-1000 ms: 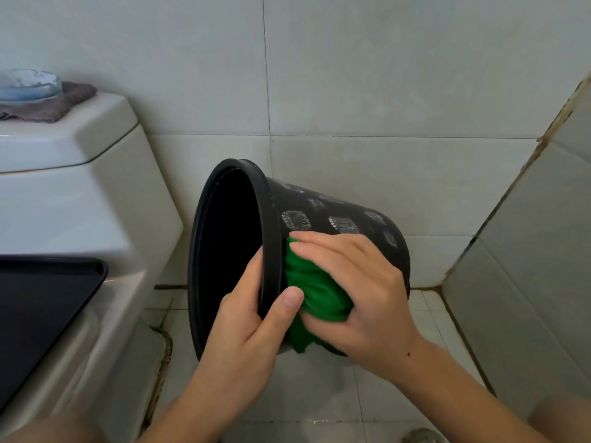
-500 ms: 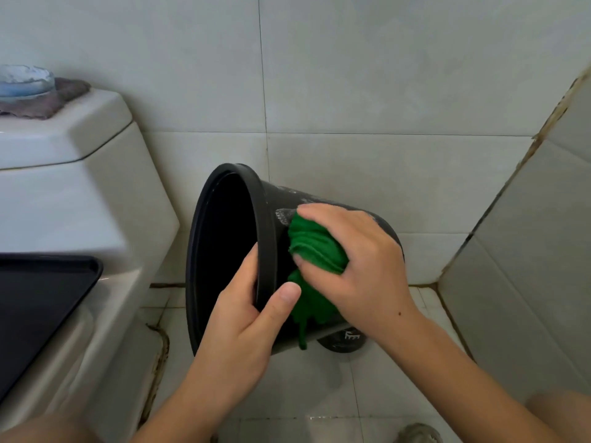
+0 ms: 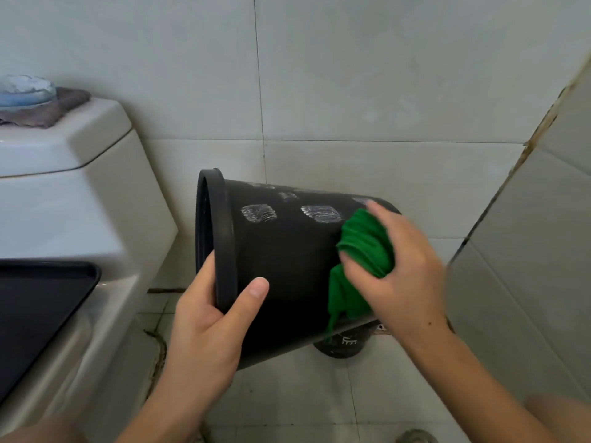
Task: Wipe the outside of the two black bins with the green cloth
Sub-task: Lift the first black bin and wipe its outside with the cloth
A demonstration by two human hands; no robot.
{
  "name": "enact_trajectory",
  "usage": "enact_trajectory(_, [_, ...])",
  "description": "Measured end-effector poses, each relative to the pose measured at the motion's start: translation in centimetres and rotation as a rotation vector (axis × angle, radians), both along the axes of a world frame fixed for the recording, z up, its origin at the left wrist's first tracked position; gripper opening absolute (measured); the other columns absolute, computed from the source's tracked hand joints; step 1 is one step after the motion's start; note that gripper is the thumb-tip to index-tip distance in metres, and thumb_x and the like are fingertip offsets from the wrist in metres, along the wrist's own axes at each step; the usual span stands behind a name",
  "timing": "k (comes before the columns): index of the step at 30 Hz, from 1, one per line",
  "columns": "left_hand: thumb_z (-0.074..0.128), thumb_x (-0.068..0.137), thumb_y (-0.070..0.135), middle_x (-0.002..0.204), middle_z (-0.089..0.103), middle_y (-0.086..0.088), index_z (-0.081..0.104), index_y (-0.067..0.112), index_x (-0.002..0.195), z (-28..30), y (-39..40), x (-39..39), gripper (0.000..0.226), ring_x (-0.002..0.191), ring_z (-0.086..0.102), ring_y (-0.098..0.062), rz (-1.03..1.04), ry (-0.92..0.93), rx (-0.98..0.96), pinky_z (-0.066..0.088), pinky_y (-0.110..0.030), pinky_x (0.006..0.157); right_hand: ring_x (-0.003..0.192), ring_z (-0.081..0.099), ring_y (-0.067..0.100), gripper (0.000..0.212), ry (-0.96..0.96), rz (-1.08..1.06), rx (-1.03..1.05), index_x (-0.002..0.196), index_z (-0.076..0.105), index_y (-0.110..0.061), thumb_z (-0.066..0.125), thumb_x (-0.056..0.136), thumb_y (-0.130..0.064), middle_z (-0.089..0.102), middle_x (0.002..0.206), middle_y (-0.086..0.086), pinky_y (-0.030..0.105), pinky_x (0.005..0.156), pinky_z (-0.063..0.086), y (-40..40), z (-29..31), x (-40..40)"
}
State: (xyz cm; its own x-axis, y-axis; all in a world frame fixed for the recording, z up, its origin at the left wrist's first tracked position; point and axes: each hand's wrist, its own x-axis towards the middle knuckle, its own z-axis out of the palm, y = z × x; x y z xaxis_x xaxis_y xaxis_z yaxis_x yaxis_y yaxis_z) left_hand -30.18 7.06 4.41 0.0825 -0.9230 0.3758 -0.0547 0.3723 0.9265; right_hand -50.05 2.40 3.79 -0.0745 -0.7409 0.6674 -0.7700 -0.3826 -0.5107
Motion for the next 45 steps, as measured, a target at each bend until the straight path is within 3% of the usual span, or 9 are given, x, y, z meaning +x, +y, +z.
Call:
enact_trajectory(6, [0.059, 0.076, 0.041, 0.107, 0.072, 0.016, 0.064, 0.043, 0.110, 0.9, -0.1, 0.9, 0.035, 0.100, 0.066, 0.000, 0.048, -0.002, -0.013, 0.048, -0.010, 0.080, 0.113, 0.045, 0.014, 0.078, -0.111, -0.207, 0.239, 0.132, 0.053, -0.021, 0.067, 0.071, -0.066, 0.054, 0.118, -0.004, 0.025, 0.083, 0.030, -0.7, -0.1, -1.7])
enact_trajectory(12, [0.058, 0.075, 0.045, 0.107, 0.072, 0.013, 0.065, 0.042, 0.112, 1.1, -0.2, 1.5, 0.038, 0.102, 0.066, -0.006, 0.083, 0.004, -0.002, 0.050, -0.018, 0.085, 0.102, 0.052, 0.017, 0.044, -0.431, -0.224, 0.352, 0.106, 0.052, -0.019, 0.077, 0.076, -0.038, 0.052, 0.108, -0.003, 0.033, 0.081, 0.041, -2.2, -0.6, -3.1])
enact_trajectory(18, [0.066, 0.080, 0.028, 0.096, 0.074, 0.017, 0.070, 0.047, 0.098, 2.2, -0.2, 2.3, 0.026, 0.091, 0.067, 0.001, 0.081, 0.031, -0.017, 0.050, -0.011, 0.078, 0.081, 0.065, 0.018, 0.036, -0.805, -0.038, 0.355, 0.091, 0.056, -0.025, 0.071, 0.060, -0.037, 0.065, 0.087, -0.002, 0.034, 0.073, 0.051, -2.9, 0.8, -4.2])
enact_trajectory(23, [0.067, 0.083, 0.016, 0.103, 0.074, 0.010, 0.070, 0.043, 0.105, 2.5, -0.4, 2.8, 0.035, 0.099, 0.068, -0.008, -0.001, 0.070, -0.007, 0.053, -0.022, 0.085, 0.070, 0.065, 0.008, 0.034, -0.824, 0.081, 0.347, 0.091, 0.057, -0.019, 0.068, 0.061, -0.032, 0.065, 0.086, 0.002, 0.031, 0.066, 0.050, -3.1, 1.1, -4.4])
enact_trajectory(28, [0.062, 0.073, 0.005, 0.105, 0.074, 0.002, 0.067, 0.035, 0.110, 2.2, -0.5, 3.2, 0.048, 0.096, 0.070, -0.010, -0.085, 0.104, 0.025, 0.055, -0.019, 0.077, 0.098, 0.069, 0.030, 0.025, -0.901, 0.157, 0.344, 0.097, 0.059, -0.010, 0.068, 0.075, -0.019, 0.071, 0.110, 0.014, 0.046, 0.086, 0.056, -3.2, 1.6, -4.8])
enact_trajectory(32, [0.064, 0.067, 0.001, 0.090, 0.075, -0.002, 0.068, 0.040, 0.097, 1.4, -0.5, 2.6, 0.050, 0.080, 0.070, -0.009, -0.183, 0.037, 0.095, 0.053, -0.016, 0.066, 0.084, 0.070, 0.024, 0.041, -1.017, 0.189, 0.418, 0.103, 0.065, 0.001, 0.063, 0.072, -0.026, 0.074, 0.102, 0.013, 0.039, 0.074, 0.059, -3.3, 1.4, -4.3])
enact_trajectory(35, [0.062, 0.069, 0.002, 0.096, 0.075, 0.000, 0.068, 0.040, 0.099, 0.8, -0.6, 2.3, 0.050, 0.088, 0.070, -0.010, -0.142, 0.037, 0.097, 0.052, -0.015, 0.071, 0.089, 0.070, 0.031, 0.051, -0.989, 0.053, 0.363, 0.100, 0.065, -0.005, 0.071, 0.059, -0.036, 0.072, 0.101, 0.017, 0.048, 0.082, 0.057, -3.1, 1.5, -4.6])
enact_trajectory(39, [0.062, 0.068, 0.002, 0.102, 0.074, 0.002, 0.069, 0.042, 0.102, 0.9, -0.6, 2.4, 0.053, 0.095, 0.069, -0.011, -0.110, 0.046, 0.072, 0.052, -0.016, 0.077, 0.068, 0.062, 0.016, 0.011, -0.873, -0.024, 0.298, 0.083, 0.058, -0.016, 0.068, 0.085, -0.020, 0.063, 0.078, 0.003, 0.031, 0.063, 0.049, -3.0, 2.2, -6.5])
enact_trajectory(45, [0.069, 0.071, -0.017, 0.096, 0.075, 0.007, 0.068, 0.038, 0.101, 1.4, -0.4, 2.1, 0.063, 0.088, 0.070, -0.006, -0.009, 0.030, 0.028, 0.052, -0.014, 0.075, 0.072, 0.062, 0.027, 0.028, -0.577, -0.043, 0.455, 0.078, 0.060, -0.013, 0.071, 0.069, -0.039, 0.063, 0.074, 0.009, 0.041, 0.067, 0.050, -2.9, 1.7, -7.2])
